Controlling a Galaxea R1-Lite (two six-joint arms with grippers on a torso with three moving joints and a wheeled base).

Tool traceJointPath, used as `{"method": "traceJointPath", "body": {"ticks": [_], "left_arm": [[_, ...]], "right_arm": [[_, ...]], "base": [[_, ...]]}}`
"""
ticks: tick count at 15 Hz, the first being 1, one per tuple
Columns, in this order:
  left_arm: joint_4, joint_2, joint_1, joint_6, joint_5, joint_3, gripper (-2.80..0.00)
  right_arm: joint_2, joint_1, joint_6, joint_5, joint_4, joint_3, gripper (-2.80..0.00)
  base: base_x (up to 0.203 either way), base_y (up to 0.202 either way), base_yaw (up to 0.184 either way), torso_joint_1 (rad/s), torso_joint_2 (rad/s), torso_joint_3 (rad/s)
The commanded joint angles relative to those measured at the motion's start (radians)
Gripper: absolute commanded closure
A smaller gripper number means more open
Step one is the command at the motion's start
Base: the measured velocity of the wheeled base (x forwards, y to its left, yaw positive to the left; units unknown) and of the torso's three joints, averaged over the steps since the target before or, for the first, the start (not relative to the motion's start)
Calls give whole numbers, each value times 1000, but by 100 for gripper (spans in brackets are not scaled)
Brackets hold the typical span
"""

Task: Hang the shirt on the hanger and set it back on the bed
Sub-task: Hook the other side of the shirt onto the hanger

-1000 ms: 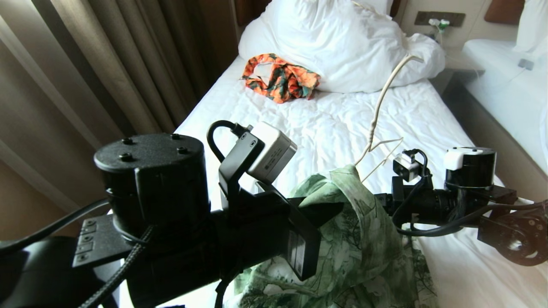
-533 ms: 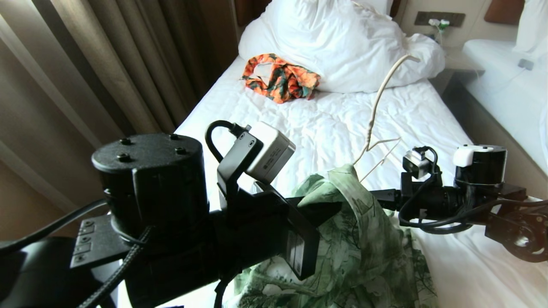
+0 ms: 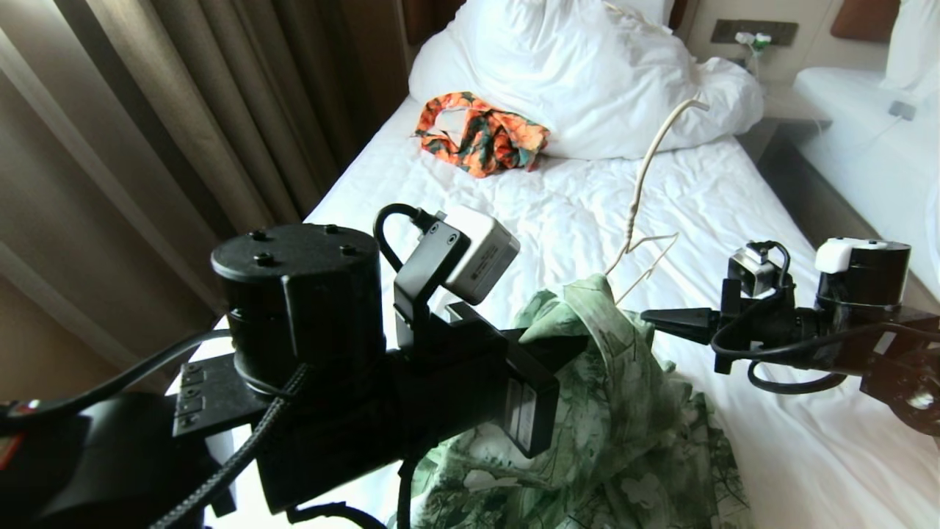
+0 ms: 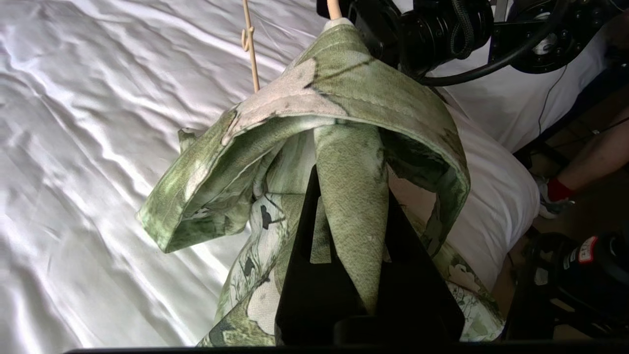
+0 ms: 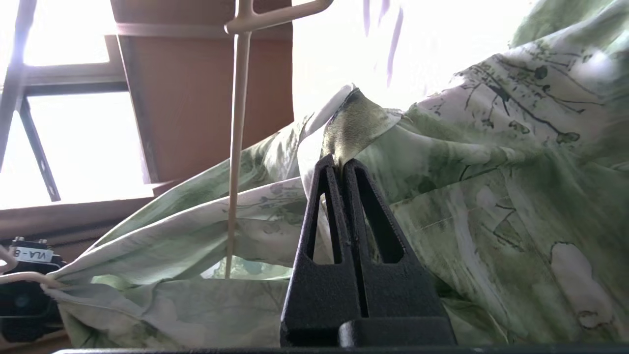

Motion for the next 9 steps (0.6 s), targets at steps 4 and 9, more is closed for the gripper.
{"method": "traceJointPath", "body": {"ticks": [4, 9], "left_arm": [[-3, 14, 14, -37, 58, -4, 0], [67, -27, -35, -92, 131, -7, 0]], "right_arm": [[-3, -61, 6, 6, -2, -7, 0], [-1, -100, 12, 1, 28, -56, 0]], "base": [[0, 0, 0, 0, 0, 0], [0, 0, 0, 0, 0, 0]]}}
